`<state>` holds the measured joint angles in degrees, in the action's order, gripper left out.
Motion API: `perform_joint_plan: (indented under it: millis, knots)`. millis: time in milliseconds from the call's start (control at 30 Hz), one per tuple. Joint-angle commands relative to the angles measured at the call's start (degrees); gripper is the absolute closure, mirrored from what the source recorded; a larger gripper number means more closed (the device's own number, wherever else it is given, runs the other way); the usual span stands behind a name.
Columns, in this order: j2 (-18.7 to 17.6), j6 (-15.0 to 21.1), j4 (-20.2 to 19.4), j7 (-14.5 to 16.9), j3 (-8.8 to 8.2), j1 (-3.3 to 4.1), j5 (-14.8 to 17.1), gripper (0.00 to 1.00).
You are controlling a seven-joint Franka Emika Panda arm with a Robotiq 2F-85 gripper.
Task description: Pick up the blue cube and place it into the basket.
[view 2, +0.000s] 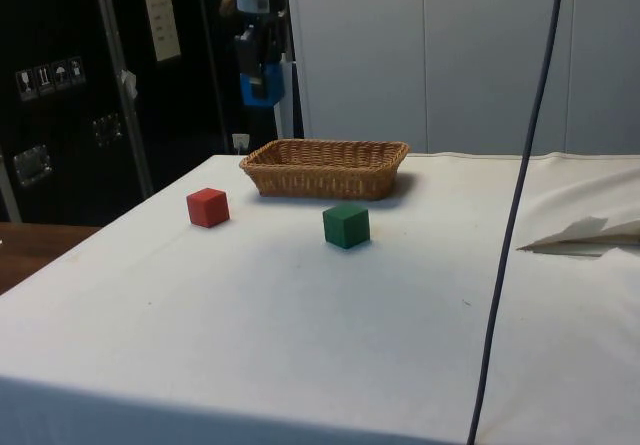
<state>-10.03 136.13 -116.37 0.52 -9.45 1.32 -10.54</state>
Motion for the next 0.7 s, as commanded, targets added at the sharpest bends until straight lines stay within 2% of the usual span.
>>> perform_joint_plan:
  millis: [0,67,300,333,367,633,667]
  knots:
    - [0.3,-0.3,-0.1,0.3,-0.29,-0.17,-0.1,1.00]
    - [0.1,0.0,0.0,0.2,-0.40,-0.06,0.0,1.00]
    - [0.3,0.1,-0.3,1.4,-2.18,-0.40,0.3,1.00]
    - [0.1,0.0,-0.1,1.0,-2.23,-0.11,0.0,1.00]
    - [0.3,0.1,-0.3,1.7,-2.41,-0.40,0.4,1.00]
    - [0.1,0.2,-0.1,3.2,-3.78,-0.86,1.8,1.00]
    - [0.1,0.0,-0.1,2.4,-4.01,-0.57,0.9,1.00]
